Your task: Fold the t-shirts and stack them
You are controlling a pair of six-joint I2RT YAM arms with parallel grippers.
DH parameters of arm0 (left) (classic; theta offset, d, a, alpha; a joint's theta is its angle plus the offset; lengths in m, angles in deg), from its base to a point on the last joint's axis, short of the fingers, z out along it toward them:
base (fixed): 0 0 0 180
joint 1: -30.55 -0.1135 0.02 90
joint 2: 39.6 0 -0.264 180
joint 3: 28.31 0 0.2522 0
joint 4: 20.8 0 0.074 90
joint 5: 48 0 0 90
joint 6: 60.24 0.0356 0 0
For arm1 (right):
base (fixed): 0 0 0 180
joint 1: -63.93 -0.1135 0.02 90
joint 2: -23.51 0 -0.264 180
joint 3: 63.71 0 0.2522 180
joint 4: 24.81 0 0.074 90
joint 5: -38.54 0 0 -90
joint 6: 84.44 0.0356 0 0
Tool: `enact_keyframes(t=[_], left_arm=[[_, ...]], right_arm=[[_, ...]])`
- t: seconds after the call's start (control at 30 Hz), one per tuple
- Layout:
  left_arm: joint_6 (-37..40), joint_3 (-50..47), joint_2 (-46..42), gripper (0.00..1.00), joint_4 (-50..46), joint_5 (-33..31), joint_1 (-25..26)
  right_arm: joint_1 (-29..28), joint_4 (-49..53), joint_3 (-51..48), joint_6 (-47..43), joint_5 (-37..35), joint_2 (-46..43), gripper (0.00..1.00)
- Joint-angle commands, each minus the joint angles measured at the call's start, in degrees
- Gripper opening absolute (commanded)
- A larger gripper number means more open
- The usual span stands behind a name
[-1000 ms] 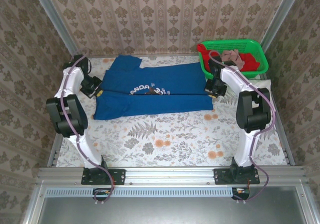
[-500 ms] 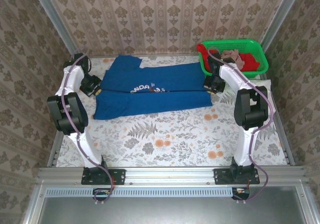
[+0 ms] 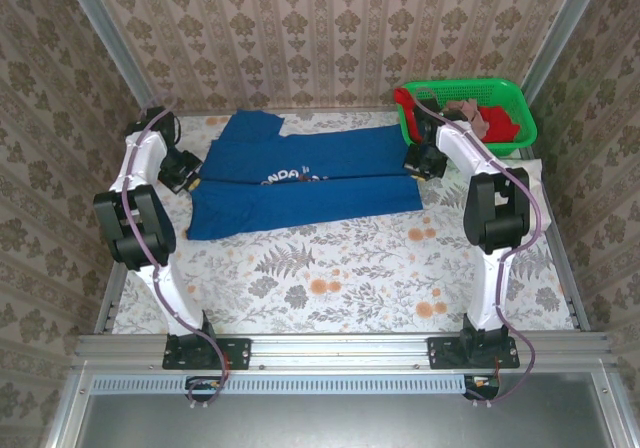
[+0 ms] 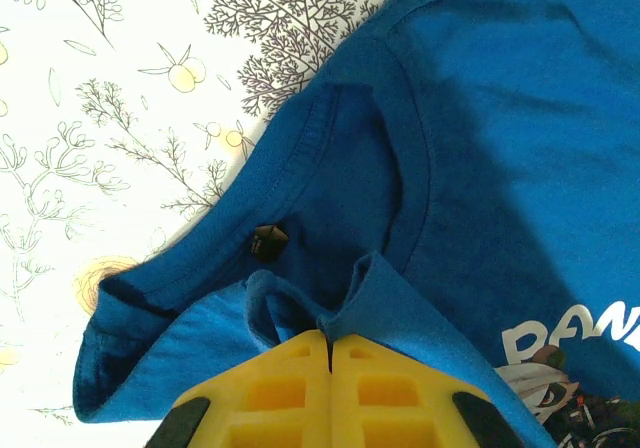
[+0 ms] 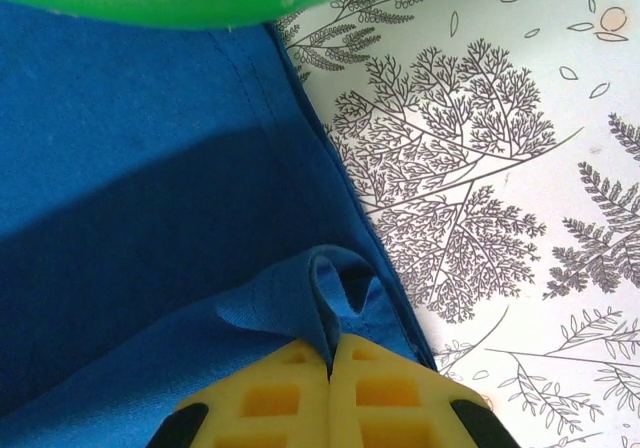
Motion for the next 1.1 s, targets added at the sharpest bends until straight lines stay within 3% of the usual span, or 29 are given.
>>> enact_keyframes(t=[0.0,0.07,0.13,0.2,0.27,0.4,0.53,0.73,1.07], left_arm=[[-0.9,2.9,1.5,0.0,-0.1,-1.9,-0.6],[-1.3,3.1,1.9,0.01,0.8,-1.4,-0.6],[-1.7,3.0,1.9,0.21,2.6,0.0,-0.6],[-2.3,2.8,1.4,0.53,4.4,1.2,-0.2],[-2.8,2.1,0.5,0.68,5.6,1.9,0.3],[-4.4,-3.4,-3.7,0.82,9.1,2.0,1.7],[-7.9,-13.9,-9.7,0.84,16.6,2.1,4.5],[-15.8,-31.6,-15.9,0.75,28.9,2.7,7.0],[-8.3,-34.9,-11.1,0.61,31.0,0.8,4.6]], right_arm=[[0.7,1.6,2.2,-1.1,-0.7,0.8,0.01],[0.7,0.4,2.0,-2.0,-0.7,-0.2,0.2],[0.7,-1.7,0.9,-4.6,-0.7,-2.1,0.42],[0.7,-4.7,-1.3,-7.1,-1.1,-5.6,0.58],[0.6,-8.6,-5.2,-9.4,-0.4,-9.4,0.66],[-0.2,-15.4,-13.8,-12.0,5.3,-16.0,0.74],[-3.2,-20.3,-20.2,-11.6,8.3,-17.5,0.73],[-7.9,-22.4,-20.4,-10.0,5.5,-11.7,0.55],[-7.0,-22.2,-22.6,-6.0,-2.7,-4.1,0.3]])
